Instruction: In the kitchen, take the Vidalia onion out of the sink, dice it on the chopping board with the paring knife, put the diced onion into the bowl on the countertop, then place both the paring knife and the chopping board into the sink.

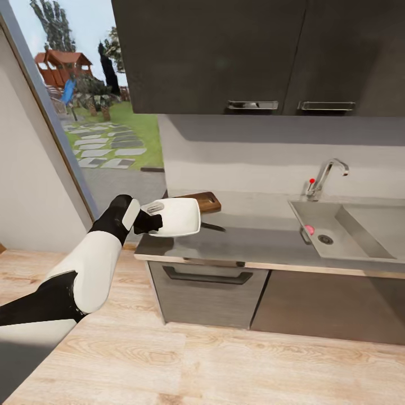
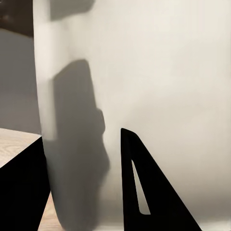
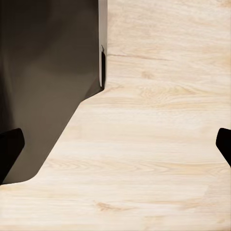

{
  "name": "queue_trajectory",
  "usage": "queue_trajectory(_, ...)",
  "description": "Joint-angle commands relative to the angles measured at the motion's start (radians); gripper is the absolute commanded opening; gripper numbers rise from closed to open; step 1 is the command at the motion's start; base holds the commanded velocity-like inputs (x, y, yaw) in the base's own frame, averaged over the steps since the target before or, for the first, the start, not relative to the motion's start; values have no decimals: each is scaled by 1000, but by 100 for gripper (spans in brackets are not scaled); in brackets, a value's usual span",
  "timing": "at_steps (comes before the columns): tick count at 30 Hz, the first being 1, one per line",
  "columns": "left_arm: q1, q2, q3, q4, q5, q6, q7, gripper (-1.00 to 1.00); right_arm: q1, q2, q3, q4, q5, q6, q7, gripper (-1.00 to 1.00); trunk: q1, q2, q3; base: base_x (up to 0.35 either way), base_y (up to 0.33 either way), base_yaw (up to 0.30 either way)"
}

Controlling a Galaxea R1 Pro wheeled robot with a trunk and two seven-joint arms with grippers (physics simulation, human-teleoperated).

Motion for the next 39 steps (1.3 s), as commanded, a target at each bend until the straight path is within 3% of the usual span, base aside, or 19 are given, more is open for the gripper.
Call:
queue_trajectory(1,-1,-1,8,-1,4,4,6,-100,-1,0,1,3,0,-6,0,100,1,-2,-2,-3,15,0)
queue_trajectory(22,-1,-1,6,-1,4,4,6,-100,-1,0,1,3,0,-6,0,100,1,-2,-2,0,49,-240)
queue_trajectory(37,-1,-1,7,0,4,4,6,-100,-1,0,1,3,0,-6,0,100,1,-2,-2,0,120,-30)
queue_trajectory(39,-1,-1,8,33,4,3,6,-100,-1,0,1,3,0,-6,0,100,1,-2,-2,0,1,0)
